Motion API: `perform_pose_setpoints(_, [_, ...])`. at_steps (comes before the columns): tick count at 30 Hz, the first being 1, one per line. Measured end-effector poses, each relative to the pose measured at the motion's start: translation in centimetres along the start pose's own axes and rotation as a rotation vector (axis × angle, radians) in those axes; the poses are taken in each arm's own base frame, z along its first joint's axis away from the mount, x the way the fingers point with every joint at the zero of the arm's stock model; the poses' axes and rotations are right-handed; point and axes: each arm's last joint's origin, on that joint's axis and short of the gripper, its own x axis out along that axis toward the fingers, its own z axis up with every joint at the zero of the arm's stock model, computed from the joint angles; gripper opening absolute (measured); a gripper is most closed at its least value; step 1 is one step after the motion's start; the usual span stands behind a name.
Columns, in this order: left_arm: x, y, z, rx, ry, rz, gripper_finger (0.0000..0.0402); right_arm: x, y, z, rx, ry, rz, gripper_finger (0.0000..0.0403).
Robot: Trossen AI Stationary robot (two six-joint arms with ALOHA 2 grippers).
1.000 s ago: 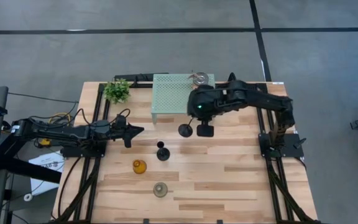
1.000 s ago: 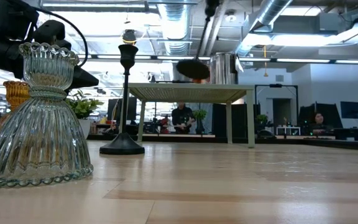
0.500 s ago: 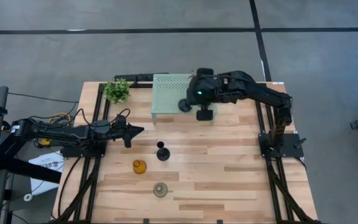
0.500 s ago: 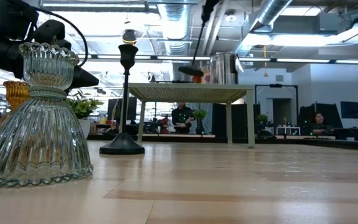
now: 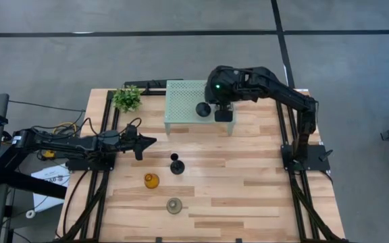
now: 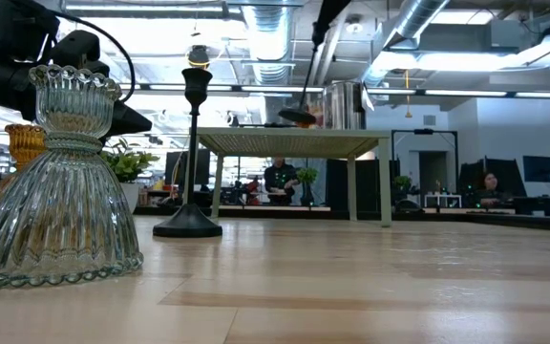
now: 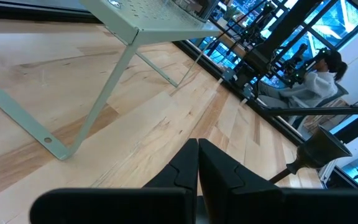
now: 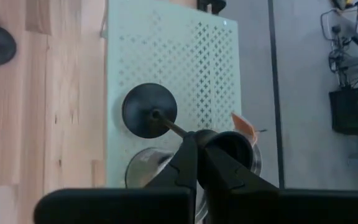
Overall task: Pick & Place candle stick holders
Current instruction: Put the right black candle holder on the shelf
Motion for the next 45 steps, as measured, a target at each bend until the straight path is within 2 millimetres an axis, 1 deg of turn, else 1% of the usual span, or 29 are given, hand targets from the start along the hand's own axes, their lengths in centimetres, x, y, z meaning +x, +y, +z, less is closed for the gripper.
perform_pose_setpoints(4, [0.0,0.0,0.0,0.0,0.0,0.0,0.0011,0.1,-0.2,-0.3,0.01,0.013,0.029,0.0])
perform_pose_setpoints(14, [0.0,0.0,0.0,0.0,-0.003,0.005,0.0011,0.2,-0.3,-0.3,0.017,-0.001,0.055,0.0])
perform_pose_setpoints(19, [0.0,0.0,0.0,0.0,-0.004,0.006,0.0011,0.9,-0.2,-0.5,0.013,0.023,0.077,0.0])
perform_pose_setpoints(25, [0.0,0.0,0.0,0.0,-0.005,0.006,0.0011,1.4,-0.2,-0.3,0.015,0.009,0.068,0.0])
perform_pose_setpoints(42, [0.0,0.0,0.0,0.0,-0.004,0.006,0.0011,1.6,-0.6,-0.5,0.009,0.008,0.081,0.0])
perform_pose_setpoints(45, [0.0,0.0,0.0,0.0,-0.004,0.006,0.0011,2.2,-0.6,-0.5,0.013,0.012,0.096,0.0])
